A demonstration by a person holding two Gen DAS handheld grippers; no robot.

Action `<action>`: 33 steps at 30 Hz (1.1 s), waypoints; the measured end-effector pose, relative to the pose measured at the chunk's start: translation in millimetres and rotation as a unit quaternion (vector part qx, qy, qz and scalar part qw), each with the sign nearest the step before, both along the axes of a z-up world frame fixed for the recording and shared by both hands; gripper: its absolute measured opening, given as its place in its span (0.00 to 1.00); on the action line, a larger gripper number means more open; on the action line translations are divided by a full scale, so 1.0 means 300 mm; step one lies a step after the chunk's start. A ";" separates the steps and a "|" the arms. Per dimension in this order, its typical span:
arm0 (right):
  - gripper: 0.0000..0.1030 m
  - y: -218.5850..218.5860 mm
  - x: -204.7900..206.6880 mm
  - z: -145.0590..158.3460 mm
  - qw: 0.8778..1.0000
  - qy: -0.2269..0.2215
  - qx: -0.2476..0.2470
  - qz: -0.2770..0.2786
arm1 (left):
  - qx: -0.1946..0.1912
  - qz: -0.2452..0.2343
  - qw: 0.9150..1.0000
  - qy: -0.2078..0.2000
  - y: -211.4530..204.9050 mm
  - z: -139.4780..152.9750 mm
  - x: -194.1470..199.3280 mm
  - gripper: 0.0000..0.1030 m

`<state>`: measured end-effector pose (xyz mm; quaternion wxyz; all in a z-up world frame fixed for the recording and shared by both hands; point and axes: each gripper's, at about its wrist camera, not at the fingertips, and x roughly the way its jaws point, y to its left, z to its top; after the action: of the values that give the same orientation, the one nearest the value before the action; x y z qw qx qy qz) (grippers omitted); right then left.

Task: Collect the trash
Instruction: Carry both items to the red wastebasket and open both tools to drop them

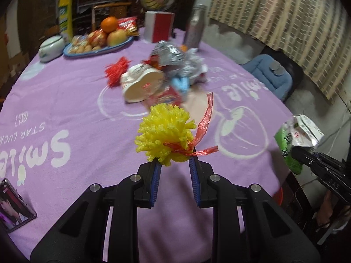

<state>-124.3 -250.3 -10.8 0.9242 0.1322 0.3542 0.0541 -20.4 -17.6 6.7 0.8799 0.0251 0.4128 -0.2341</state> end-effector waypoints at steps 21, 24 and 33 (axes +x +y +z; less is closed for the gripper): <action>0.12 -0.698 -0.563 -0.242 0.967 0.054 0.024 -0.249 | 0.062 -0.418 0.906 -0.017 -0.986 -0.146 -0.477 0.25; 0.12 -0.792 -0.608 -0.383 0.955 0.095 0.063 -0.275 | 0.080 -0.455 0.887 0.020 -1.138 -0.267 -0.524 0.25; 0.13 -0.955 -0.640 -0.778 0.904 0.191 0.155 -0.350 | 0.168 -0.467 0.864 0.084 -1.504 -0.691 -0.502 0.25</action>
<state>-316.2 -536.8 -244.2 0.7661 0.3973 0.4419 -0.2448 -171.1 -468.9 -200.6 0.6116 0.3430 0.4582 -0.5461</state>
